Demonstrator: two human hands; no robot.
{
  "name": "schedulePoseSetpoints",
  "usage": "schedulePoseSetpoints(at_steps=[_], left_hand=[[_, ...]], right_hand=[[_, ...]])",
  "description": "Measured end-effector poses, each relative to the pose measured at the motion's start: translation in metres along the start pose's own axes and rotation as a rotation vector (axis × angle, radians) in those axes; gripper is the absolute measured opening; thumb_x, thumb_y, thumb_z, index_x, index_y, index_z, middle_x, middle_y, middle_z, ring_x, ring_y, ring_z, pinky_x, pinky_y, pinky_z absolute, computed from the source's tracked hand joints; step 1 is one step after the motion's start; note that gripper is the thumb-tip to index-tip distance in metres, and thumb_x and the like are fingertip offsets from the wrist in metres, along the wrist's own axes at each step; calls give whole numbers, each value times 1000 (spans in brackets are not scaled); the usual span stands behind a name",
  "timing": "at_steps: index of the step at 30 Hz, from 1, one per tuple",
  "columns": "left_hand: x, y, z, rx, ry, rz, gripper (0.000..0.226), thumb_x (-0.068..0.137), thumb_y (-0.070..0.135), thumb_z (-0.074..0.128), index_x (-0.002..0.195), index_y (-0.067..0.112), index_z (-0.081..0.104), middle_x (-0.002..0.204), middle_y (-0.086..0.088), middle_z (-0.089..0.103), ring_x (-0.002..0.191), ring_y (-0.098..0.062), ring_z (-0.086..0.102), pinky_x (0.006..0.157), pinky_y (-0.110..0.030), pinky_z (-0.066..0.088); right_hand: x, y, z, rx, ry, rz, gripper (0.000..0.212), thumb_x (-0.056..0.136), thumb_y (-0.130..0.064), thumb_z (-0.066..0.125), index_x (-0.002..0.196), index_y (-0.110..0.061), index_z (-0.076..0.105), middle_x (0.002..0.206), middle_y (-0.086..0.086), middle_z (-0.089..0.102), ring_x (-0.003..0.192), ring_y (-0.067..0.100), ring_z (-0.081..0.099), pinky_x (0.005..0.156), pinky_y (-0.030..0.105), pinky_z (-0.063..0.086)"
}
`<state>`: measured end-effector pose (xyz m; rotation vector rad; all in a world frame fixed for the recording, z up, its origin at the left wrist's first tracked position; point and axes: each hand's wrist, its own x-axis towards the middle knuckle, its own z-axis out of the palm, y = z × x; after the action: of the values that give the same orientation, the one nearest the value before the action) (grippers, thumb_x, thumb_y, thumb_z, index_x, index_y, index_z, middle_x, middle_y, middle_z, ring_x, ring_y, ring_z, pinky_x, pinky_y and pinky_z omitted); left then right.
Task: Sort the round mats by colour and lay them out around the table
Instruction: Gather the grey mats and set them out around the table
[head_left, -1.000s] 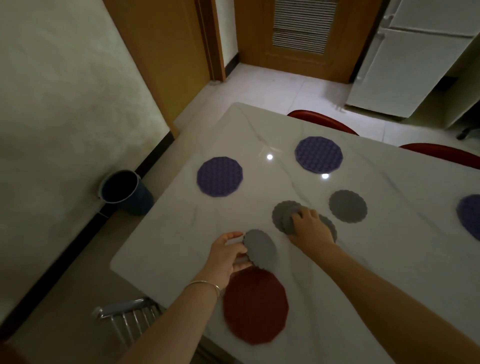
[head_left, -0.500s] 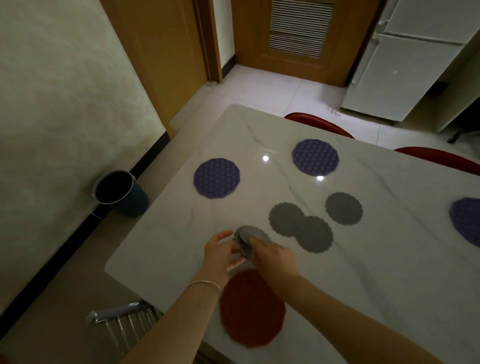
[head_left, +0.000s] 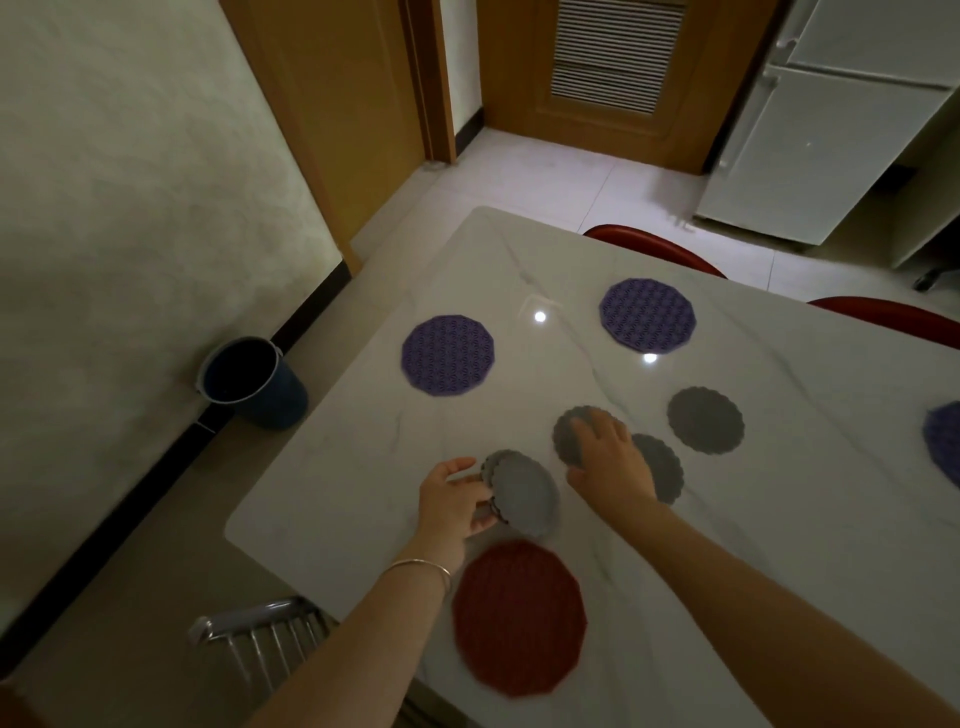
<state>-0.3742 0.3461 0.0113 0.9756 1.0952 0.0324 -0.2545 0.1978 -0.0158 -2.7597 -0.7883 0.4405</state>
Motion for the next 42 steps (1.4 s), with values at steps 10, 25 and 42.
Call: schedulePoseSetpoints(at_steps=[10, 25, 42], left_hand=[[10, -5, -1, 152, -14, 0, 38, 80, -9, 62, 116, 3, 59, 104, -14, 61, 85, -28, 61, 58, -32, 53], [17, -7, 14, 129, -53, -124, 14, 91, 14, 55, 97, 5, 64, 91, -19, 68, 77, -33, 65, 53, -36, 55], [6, -16, 25, 140, -102, -63, 27, 81, -13, 61, 89, 12, 59, 110, -24, 61, 84, -39, 62, 57, -39, 59]], right_hand=[[25, 15, 0, -375, -120, -104, 42, 93, -17, 39, 132, -3, 34, 131, 30, 45, 114, 36, 52, 88, 42, 50], [-61, -23, 13, -65, 133, -226, 71, 44, -7, 89, 112, -8, 67, 105, 8, 72, 76, 20, 72, 44, 25, 53], [-49, 17, 5, 181, 176, 42, 46, 89, -13, 54, 135, -12, 46, 143, 11, 42, 132, 26, 34, 102, 35, 37]])
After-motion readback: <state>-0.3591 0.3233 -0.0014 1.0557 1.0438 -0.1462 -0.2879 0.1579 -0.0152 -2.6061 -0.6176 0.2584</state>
